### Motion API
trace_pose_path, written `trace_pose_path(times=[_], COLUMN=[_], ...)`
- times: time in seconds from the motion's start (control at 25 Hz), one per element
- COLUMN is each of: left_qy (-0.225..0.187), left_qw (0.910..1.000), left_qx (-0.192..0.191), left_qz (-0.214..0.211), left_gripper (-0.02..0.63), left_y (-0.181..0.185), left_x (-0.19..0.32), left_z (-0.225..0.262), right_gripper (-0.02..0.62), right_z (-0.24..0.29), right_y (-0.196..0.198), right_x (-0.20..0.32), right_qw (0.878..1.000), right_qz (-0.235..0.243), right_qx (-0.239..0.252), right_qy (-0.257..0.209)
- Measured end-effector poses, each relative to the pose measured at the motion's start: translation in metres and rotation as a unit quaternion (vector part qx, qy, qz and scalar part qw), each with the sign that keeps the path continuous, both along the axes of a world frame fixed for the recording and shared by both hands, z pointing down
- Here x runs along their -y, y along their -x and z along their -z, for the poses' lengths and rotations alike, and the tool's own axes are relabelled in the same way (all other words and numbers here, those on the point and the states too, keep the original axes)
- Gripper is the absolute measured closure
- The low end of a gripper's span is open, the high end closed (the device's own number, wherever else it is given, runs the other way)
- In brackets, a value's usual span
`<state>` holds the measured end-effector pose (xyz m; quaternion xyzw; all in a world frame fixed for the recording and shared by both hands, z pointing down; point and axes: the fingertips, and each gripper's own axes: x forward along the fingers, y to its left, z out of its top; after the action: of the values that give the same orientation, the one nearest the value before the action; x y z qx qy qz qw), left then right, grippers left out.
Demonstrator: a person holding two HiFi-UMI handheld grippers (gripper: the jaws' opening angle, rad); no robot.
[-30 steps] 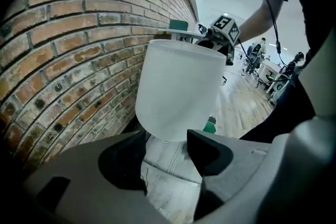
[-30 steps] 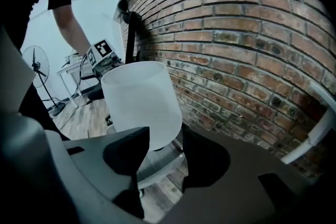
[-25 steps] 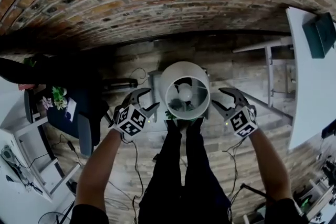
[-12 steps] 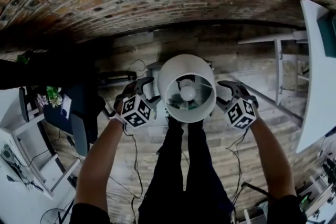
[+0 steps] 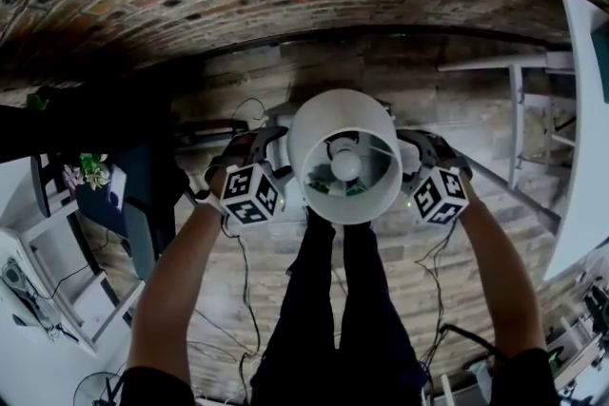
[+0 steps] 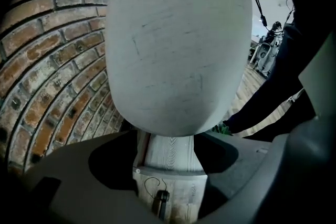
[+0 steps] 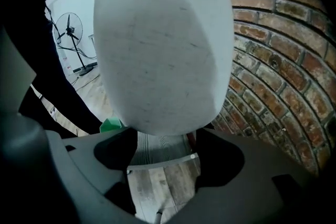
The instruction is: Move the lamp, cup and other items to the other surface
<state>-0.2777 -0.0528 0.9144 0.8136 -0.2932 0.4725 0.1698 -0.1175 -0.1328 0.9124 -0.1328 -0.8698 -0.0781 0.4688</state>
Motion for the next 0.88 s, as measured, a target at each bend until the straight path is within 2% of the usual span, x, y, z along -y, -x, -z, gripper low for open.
trace_pose_path(times=[0.16,0.28,0.44,0.68,0.88], left_qy=[-0.001,-0.018,-0.037,-0.052,-0.059], left_qw=[1.0000,0.9996,0.9992,0.9984,0.9980], left_qx=[0.004,0.018,0.017,0.021,0.017], left_qz=[-0.009,-0.011,-0.006,-0.011,-0.011], left_gripper=[0.284,0.293,0.313,0.313,0.313], left_y=[-0.002,0.001,0.003,0.003,0.000], left_x=[-0.001,0.003,0.008,0.011,0.008], left_z=[-0.002,0.002,0.014,0.032,0.068], right_gripper=[0.232,0.241,0.242,0.244,0.244], right_z=[-0.002,0.003,0.010,0.030,0.061], right_y=[0.003,0.004,0.003,0.003,0.000], right_x=[-0.003,-0.003,-0.003,-0.001,-0.004], right_qw=[1.000,0.999,0.997,0.997,0.997], right_qz=[-0.005,-0.018,-0.046,-0.052,-0.047], right_qx=[0.004,0.017,0.032,0.040,0.049], right_qy=[0.010,0.021,0.045,0.028,0.024])
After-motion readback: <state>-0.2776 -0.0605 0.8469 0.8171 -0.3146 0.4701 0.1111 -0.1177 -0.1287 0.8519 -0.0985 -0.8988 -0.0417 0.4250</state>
